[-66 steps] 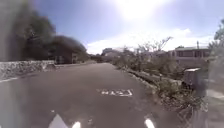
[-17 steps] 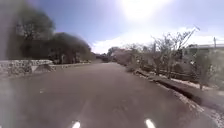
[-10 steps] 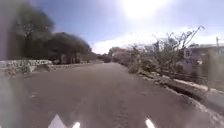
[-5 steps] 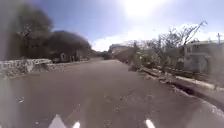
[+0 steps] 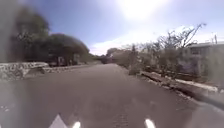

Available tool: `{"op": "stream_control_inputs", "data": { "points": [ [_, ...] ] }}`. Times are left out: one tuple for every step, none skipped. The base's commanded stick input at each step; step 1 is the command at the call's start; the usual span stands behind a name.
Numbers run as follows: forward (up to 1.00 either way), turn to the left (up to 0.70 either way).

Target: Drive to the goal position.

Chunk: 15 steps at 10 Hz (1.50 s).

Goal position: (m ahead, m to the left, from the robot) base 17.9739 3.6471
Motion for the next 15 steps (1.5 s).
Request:
{"op": "stream_control_inputs", "data": {
  "points": [
    [0.50, 0.00],
    [0.50, -0.43],
    [0.50, -0.33],
    [0.50, -0.23],
    [0.50, -0.12],
    [0.50, -0.02],
    [0.50, 0.00],
    [0.50, 0.00],
    [0.50, -0.05],
    [0.50, -0.17],
    [0.50, -0.28],
    [0.50, -0.31],
    [0.50, -0.10],
    [0.50, 0.00],
    [0.50, 0.00]
  ]
}}
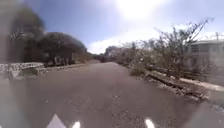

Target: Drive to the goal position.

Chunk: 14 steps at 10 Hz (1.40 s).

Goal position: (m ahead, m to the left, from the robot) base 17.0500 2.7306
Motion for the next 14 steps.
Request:
{"op": "stream_control_inputs", "data": {
  "points": [
    [0.50, 0.00],
    [0.50, 0.00],
    [0.50, 0.00],
    [0.50, 0.00],
    [0.50, 0.00],
    [0.50, 0.00],
    [0.50, 0.00],
    [0.50, 0.00],
    [0.50, 0.00],
    [0.50, 0.00],
    [0.50, 0.00],
    [0.50, 0.00],
    [0.50, 0.00],
    [0.50, 0.00]
  ]
}}
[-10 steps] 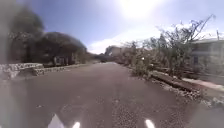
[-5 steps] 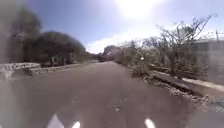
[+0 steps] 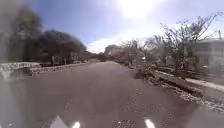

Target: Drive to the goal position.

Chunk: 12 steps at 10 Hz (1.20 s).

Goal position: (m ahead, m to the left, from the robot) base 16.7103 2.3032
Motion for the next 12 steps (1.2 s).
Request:
{"op": "stream_control_inputs", "data": {
  "points": [
    [0.50, 0.00],
    [0.50, 0.00],
    [0.50, 0.00],
    [0.50, 0.00],
    [0.50, 0.00],
    [0.50, 0.00],
    [0.50, 0.00],
    [0.50, 0.00],
    [0.50, 0.00],
    [0.50, 0.00],
    [0.50, 0.00],
    [0.50, -0.03]
  ]
}}
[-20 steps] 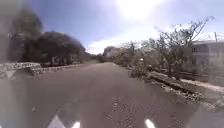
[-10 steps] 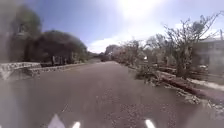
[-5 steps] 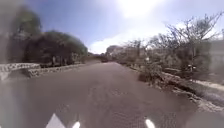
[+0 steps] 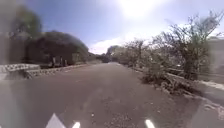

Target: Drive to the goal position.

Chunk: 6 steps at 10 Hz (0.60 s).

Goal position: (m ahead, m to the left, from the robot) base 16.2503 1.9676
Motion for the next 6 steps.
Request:
{"op": "stream_control_inputs", "data": {
  "points": [
    [0.50, -0.23],
    [0.50, -0.43],
    [0.50, -0.37],
    [0.50, -0.16],
    [0.50, 0.00],
    [0.50, 0.00]
  ]
}}
